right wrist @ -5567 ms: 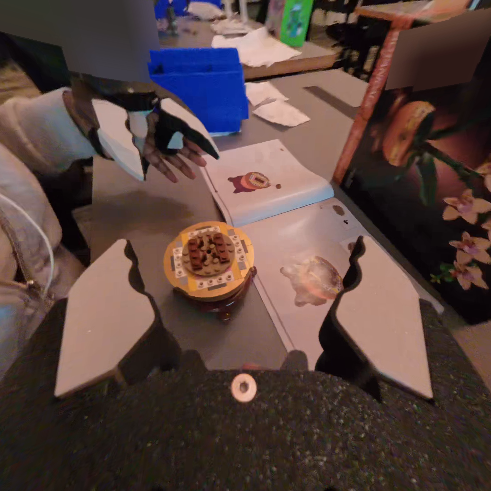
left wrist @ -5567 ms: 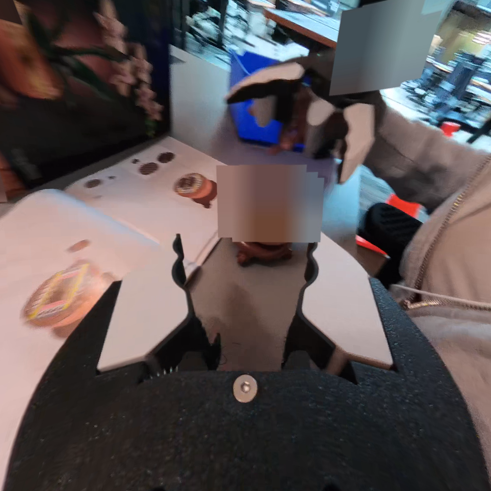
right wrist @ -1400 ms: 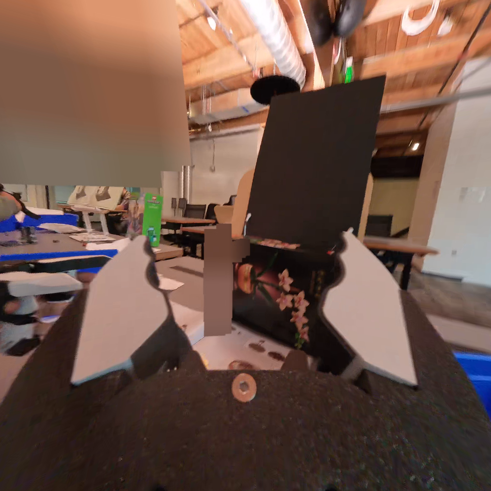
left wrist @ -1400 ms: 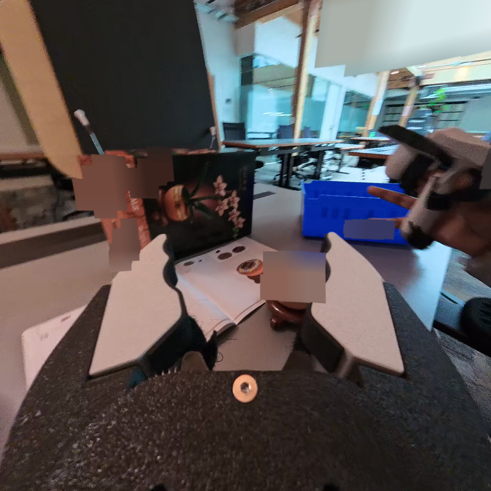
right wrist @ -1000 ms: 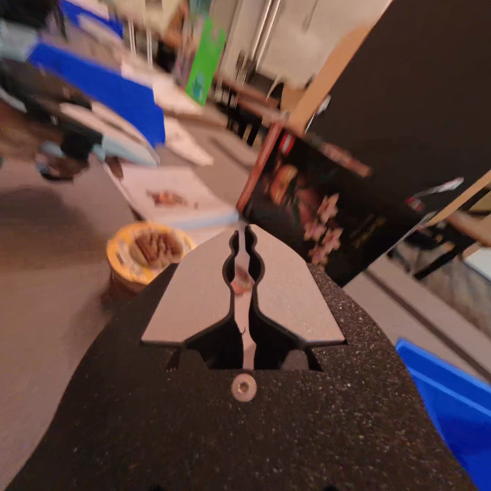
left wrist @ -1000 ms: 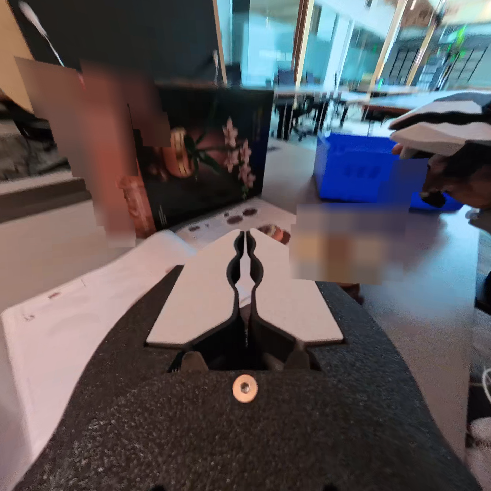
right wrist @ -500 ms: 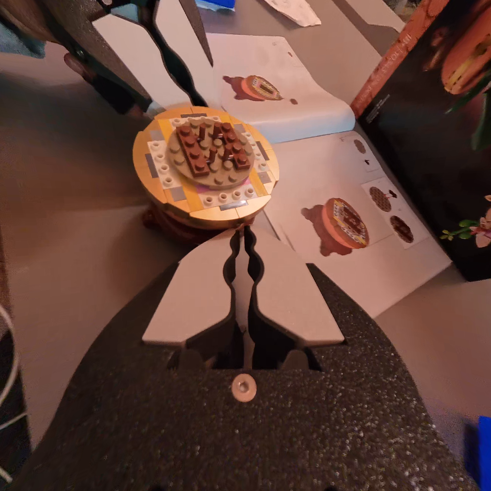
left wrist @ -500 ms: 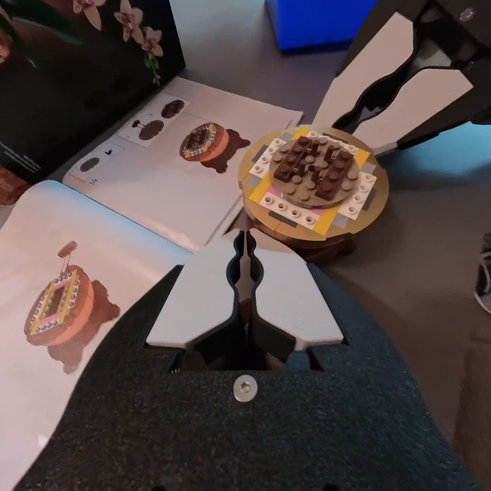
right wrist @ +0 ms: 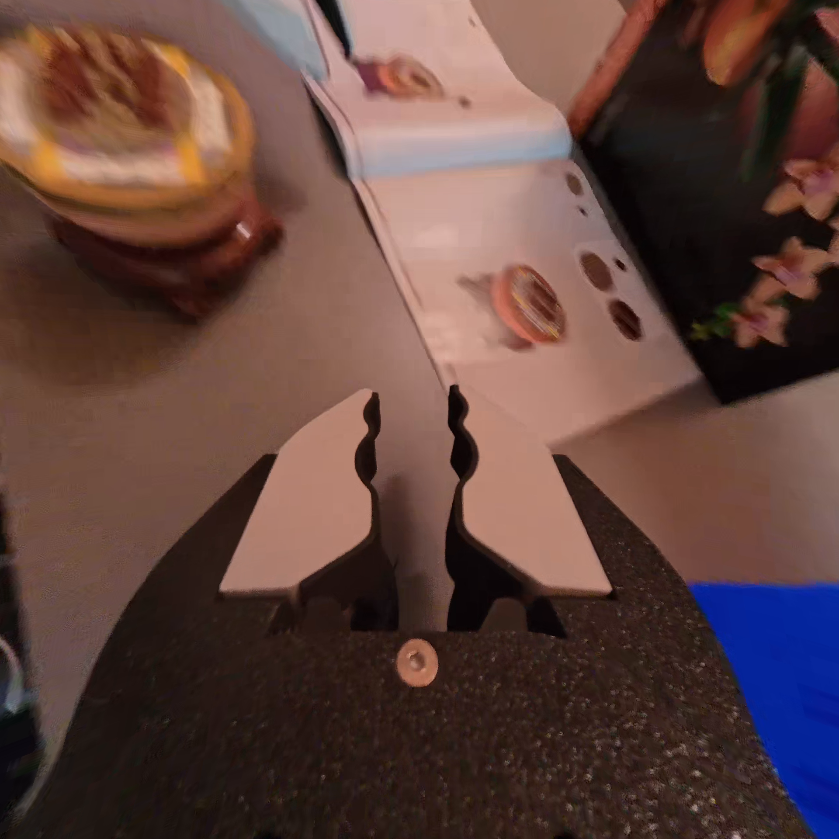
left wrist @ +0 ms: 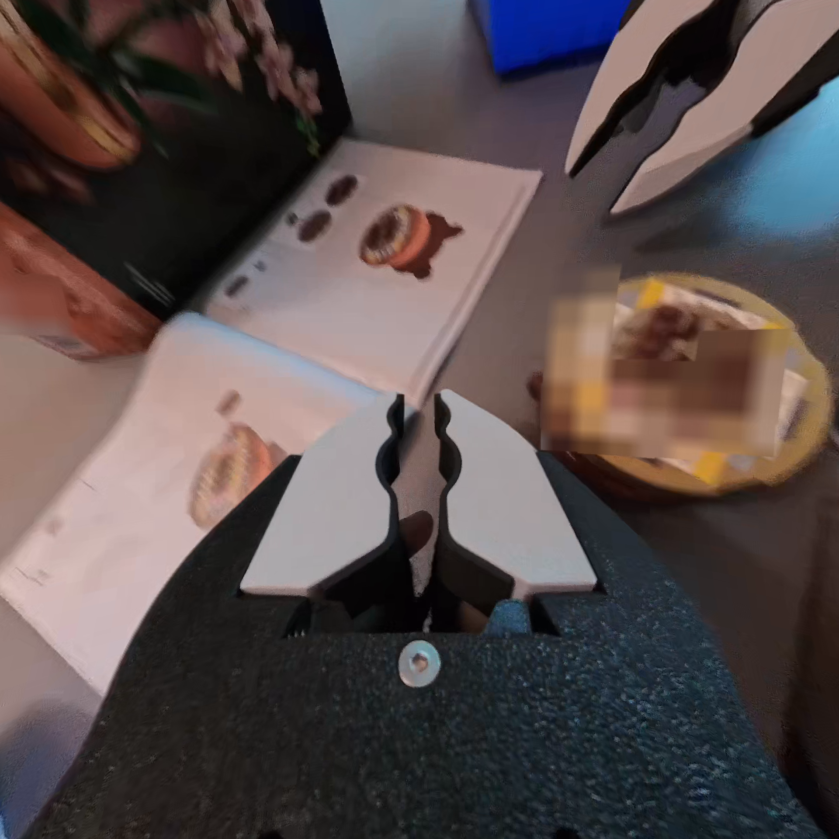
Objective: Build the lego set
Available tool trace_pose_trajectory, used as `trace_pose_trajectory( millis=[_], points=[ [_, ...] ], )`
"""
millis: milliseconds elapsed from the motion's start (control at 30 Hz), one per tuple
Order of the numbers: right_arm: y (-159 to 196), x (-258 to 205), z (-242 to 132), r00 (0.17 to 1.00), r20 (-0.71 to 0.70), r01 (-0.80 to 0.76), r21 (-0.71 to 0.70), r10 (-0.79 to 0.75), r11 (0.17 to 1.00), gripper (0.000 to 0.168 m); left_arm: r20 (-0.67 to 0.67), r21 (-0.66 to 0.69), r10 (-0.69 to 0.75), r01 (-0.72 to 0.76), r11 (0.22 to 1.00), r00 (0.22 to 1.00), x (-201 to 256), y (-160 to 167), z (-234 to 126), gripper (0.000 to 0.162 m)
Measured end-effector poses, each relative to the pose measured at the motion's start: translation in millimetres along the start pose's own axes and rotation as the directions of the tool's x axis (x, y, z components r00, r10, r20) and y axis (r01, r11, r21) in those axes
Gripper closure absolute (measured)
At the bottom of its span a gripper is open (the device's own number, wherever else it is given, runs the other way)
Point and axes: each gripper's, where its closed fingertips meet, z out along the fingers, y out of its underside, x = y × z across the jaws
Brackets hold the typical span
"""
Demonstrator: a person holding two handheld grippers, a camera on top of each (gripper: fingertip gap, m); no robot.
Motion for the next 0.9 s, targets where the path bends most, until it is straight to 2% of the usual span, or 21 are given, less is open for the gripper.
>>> trace_pose_trajectory(
  millis=[67, 167, 333, 500, 800, 900],
  points=[
    [20, 21, -6, 0.999, 0.013, 0.050, -0.069, -0.049, 0.996, 0.136, -0.008, 0.022, 0.091, -0.091, 0.996, 0.996, -11, -20, 20, 0.146],
    [38, 35, -7, 0.994, 0.047, 0.106, -0.174, -0.100, 0.979, 0.136, -0.103, -0.014, 0.189, -0.191, 0.981, 0.977, -7, -34, 63, 0.146],
    [40, 42, 1, 0.987, 0.058, 0.161, -0.211, -0.152, 0.964, 0.139, -0.217, -0.102, 0.203, -0.229, 0.968, 0.955, 3, -25, 114, 0.153],
    [45, 48, 9, 0.979, 0.043, 0.206, -0.244, -0.201, 0.948, 0.141, -0.219, -0.107, 0.202, -0.230, 0.967, 0.954, 4, -18, 115, 0.155],
    [37, 54, 9, 0.981, 0.034, 0.195, -0.225, -0.192, 0.955, 0.143, -0.220, -0.088, 0.205, -0.228, 0.970, 0.954, 1, -17, 115, 0.155],
    [37, 52, 11, 0.978, 0.044, 0.207, -0.219, -0.203, 0.953, 0.150, -0.224, -0.080, 0.198, -0.221, 0.972, 0.954, 1, -17, 114, 0.155]
  ],
)
